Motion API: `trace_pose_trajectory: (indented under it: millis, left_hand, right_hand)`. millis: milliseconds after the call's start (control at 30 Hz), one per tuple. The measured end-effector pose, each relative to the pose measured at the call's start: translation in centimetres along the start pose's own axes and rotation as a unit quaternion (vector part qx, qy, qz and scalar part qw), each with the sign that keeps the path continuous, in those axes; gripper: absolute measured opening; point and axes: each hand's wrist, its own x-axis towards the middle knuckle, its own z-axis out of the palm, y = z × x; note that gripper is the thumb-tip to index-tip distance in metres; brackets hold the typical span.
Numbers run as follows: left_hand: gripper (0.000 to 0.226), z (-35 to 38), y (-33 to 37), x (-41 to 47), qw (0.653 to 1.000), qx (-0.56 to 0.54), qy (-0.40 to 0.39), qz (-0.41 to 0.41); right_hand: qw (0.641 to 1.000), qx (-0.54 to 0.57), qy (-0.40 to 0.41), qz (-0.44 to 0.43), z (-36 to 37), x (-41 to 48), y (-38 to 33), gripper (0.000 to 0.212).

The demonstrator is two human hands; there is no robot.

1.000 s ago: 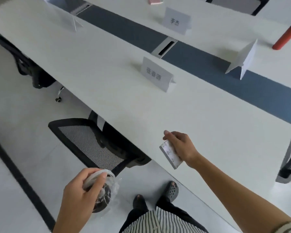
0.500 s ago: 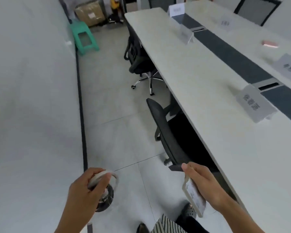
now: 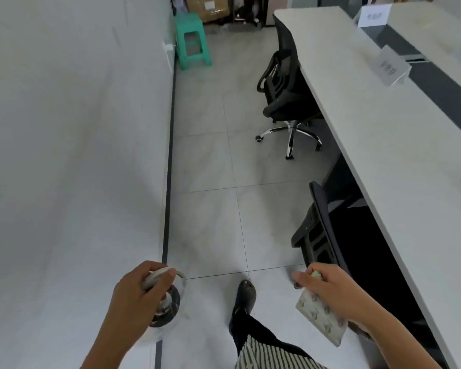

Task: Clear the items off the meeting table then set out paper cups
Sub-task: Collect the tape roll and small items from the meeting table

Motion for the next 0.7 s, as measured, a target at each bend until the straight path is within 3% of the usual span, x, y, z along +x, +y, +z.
trace_pose_trajectory:
  millis: [367, 433, 700]
  left_hand:
    - [0.006, -8.1, 5.6, 19.6, 0.996, -0.014, 0.081, -0.021]
    - [0.006, -9.1, 5.8, 23.4, 0.996, -0.011, 0.082, -0.024]
    - [0.009, -13.2, 7.9, 45.6, 0.995, -0.029, 0.093, -0.029]
  right_hand:
    - [0.991, -0.074, 0.031, -0.11, -6.5, 20.4, -23.0, 0.039]
    - [0.992, -0.043, 0.031, -0.117, -7.5, 23.6, -26.0, 0.04]
    - [0.988, -0.104, 0.066, -0.097, -10.9, 39.2, -37.2, 0.043]
